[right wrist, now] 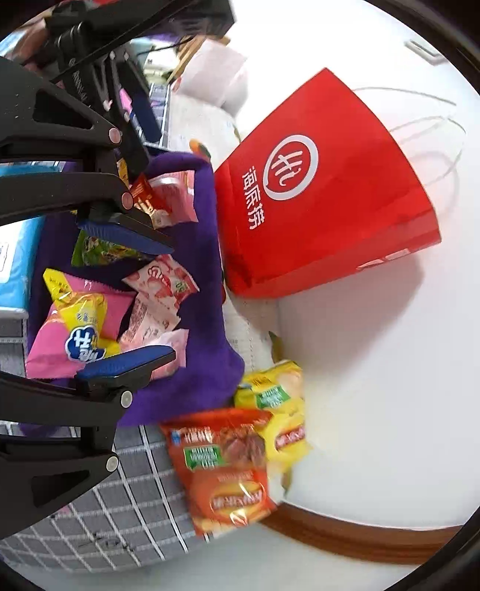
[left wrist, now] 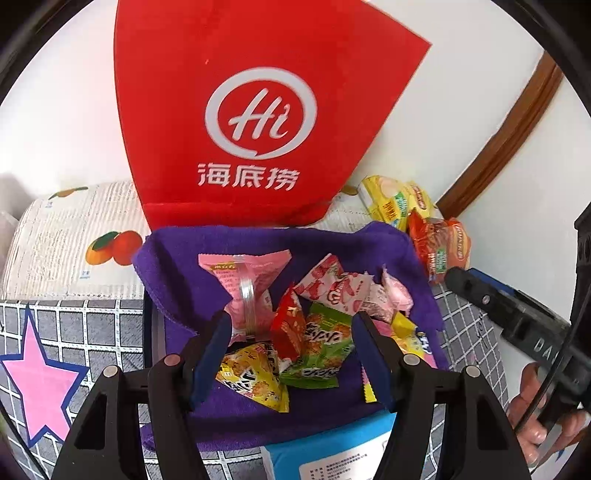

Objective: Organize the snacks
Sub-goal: 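Move both tools back toward the loose snacks beside the tissue box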

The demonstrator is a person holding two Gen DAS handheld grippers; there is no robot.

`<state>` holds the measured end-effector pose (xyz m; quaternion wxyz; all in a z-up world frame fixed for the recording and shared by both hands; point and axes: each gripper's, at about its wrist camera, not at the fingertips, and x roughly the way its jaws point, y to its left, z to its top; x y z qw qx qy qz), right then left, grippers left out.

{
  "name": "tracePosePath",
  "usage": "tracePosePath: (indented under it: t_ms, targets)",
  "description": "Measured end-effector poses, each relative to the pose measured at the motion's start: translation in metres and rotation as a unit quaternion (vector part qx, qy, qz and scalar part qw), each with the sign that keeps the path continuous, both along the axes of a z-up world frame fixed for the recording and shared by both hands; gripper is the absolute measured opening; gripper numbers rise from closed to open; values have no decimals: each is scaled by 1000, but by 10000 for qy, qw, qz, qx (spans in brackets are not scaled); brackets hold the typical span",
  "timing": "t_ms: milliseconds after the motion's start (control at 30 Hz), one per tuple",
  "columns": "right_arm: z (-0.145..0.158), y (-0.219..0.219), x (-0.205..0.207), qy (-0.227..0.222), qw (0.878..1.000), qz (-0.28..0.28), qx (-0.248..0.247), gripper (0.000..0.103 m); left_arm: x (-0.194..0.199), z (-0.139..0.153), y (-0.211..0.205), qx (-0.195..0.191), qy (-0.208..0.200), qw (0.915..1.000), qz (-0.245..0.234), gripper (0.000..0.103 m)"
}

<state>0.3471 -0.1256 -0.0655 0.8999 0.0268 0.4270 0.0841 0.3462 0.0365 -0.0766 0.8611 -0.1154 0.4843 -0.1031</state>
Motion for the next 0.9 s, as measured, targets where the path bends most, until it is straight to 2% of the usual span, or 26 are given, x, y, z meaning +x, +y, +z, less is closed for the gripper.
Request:
tracePosePath:
  t_ms: [267, 467, 667, 900]
  targets:
    - [10, 15, -56, -459, 9989, 65, -84, 51, -14, 20, -3, 142, -305, 9994, 37, 65]
    - [0, 12, -112, -495, 9986, -89, -190, 51, -30, 39, -8, 170, -561, 9983, -23, 65]
    - [-28, 8, -158, -157, 9998, -64, 48, 51, -56, 65, -17, 387, -1014, 9941, -68, 65]
    - [-69, 33, -196, 468, 9977, 344, 351, 48, -93, 64, -11, 374, -889, 9953, -102, 65]
